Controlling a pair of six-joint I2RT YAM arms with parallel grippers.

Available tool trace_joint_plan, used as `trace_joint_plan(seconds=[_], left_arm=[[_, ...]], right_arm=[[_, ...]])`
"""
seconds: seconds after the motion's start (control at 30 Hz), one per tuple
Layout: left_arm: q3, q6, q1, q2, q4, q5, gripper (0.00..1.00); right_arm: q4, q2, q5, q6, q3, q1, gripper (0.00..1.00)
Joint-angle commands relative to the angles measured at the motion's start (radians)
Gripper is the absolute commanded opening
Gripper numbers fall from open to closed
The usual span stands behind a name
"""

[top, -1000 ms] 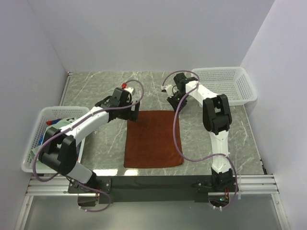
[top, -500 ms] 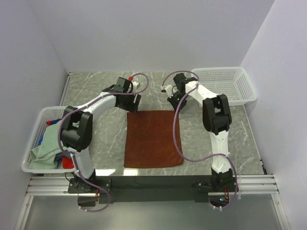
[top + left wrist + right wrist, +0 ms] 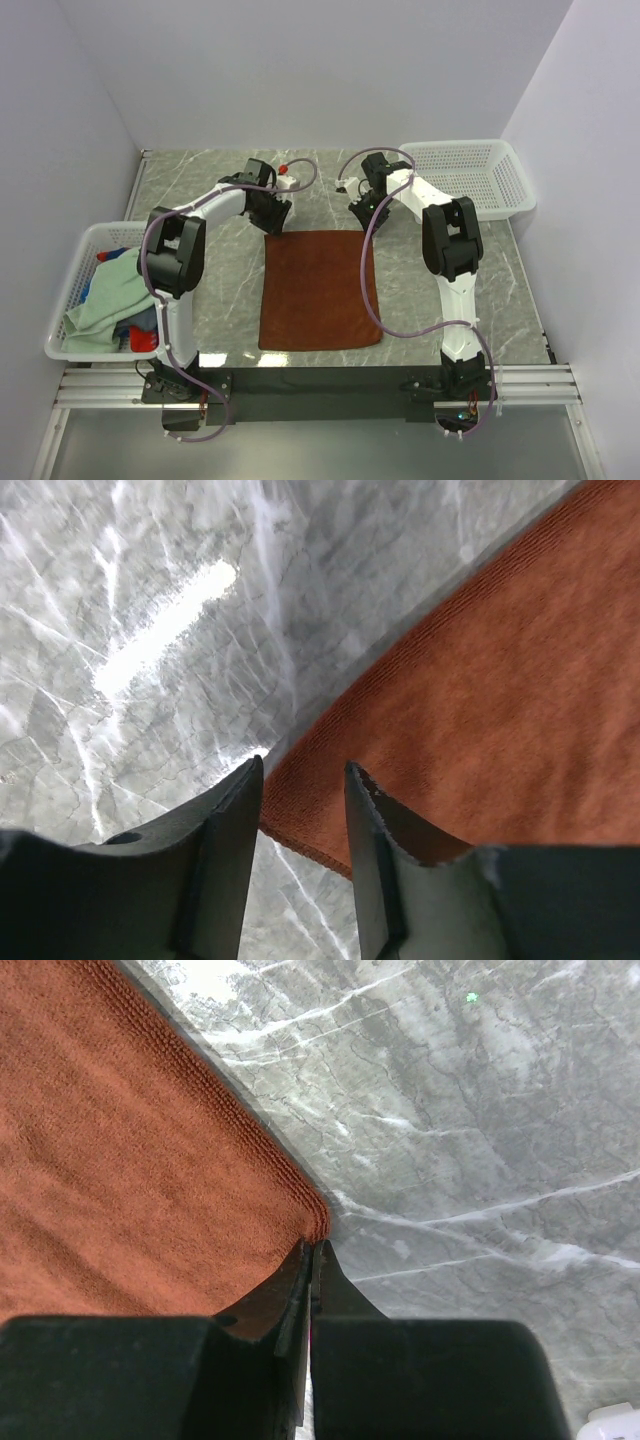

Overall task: Fold and stack the towels
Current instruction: Fold the towel

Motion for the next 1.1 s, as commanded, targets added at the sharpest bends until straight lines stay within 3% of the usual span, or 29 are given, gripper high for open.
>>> trace_joint_plan(seconds=[0.0, 0.9, 1.07], left_arm=[[0.022, 0.043, 0.014, -0.012, -0.004, 0.030, 0.43], [-0.026, 0.025, 0.034, 0.006, -0.027, -0.026, 0.39], [-0.049, -0.014, 0.034, 0.003, 0.007, -0.118, 0.39]], right_arm=[[0.007, -0.011, -0.002, 0.004, -0.027, 0.006, 0.00], [-0.003, -0.011, 0.028, 0.033, -0.028, 0.018, 0.00], [-0.007, -0.008, 0.044, 0.042, -0.024, 0.023, 0.00]])
